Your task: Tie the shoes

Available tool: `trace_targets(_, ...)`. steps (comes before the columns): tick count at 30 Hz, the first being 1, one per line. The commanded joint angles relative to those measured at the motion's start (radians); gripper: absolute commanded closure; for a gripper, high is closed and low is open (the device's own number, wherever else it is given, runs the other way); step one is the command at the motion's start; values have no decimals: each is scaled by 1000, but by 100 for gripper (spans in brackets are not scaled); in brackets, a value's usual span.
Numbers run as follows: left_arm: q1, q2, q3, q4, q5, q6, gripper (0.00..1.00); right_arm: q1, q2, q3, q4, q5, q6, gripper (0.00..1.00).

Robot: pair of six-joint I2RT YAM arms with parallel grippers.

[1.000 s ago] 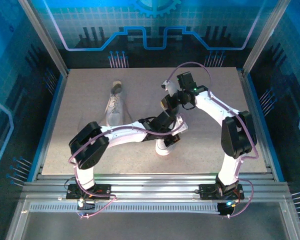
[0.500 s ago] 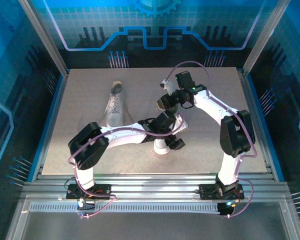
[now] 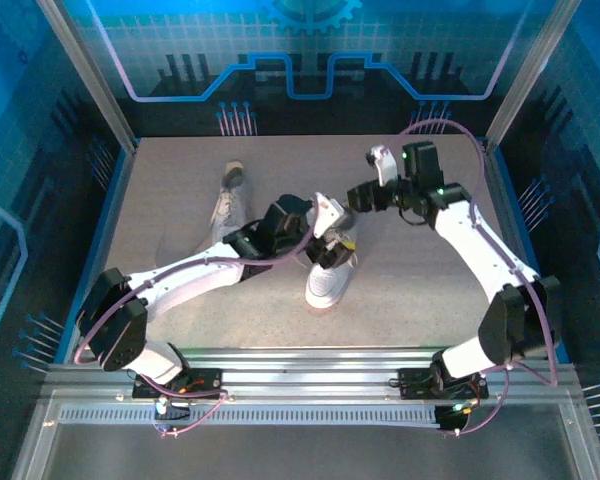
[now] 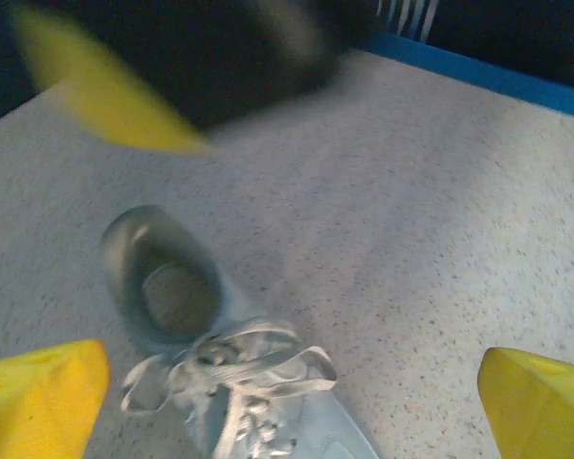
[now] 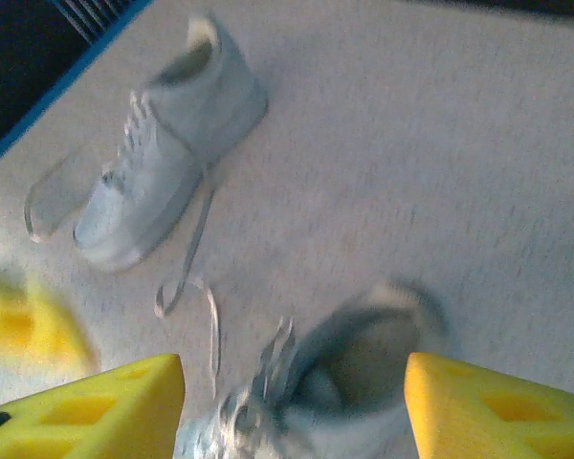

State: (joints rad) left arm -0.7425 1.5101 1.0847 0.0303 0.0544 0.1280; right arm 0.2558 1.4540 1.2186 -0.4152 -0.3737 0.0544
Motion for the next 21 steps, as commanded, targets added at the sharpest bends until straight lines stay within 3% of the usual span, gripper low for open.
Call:
trace_targets(1,107,10,62,-125,38,-139,1,5,-58,-146,0,31,53,38)
trace_targets(3,144,34,96,-224,14,-68,0,8,-97,-232,8,54,70,37)
trace_targets(5,177,29,62,-200,40,70,1,21,-136,-323,21,85,97,37)
trace_targets(10,289,71,-34,-56,285,366,5,45,-252,-510,85,128,186,36)
trace_targets(14,298,188,-8,-26,352,619,13,58,-254,-576,143,139,226,36)
trace_targets(16,298,262,41,-90,379,767,16,71,-220,-577,165,135,218,36)
trace_targets(21,310,354,103,-64,396,848,20,86,-116,-560,217,145,216,37)
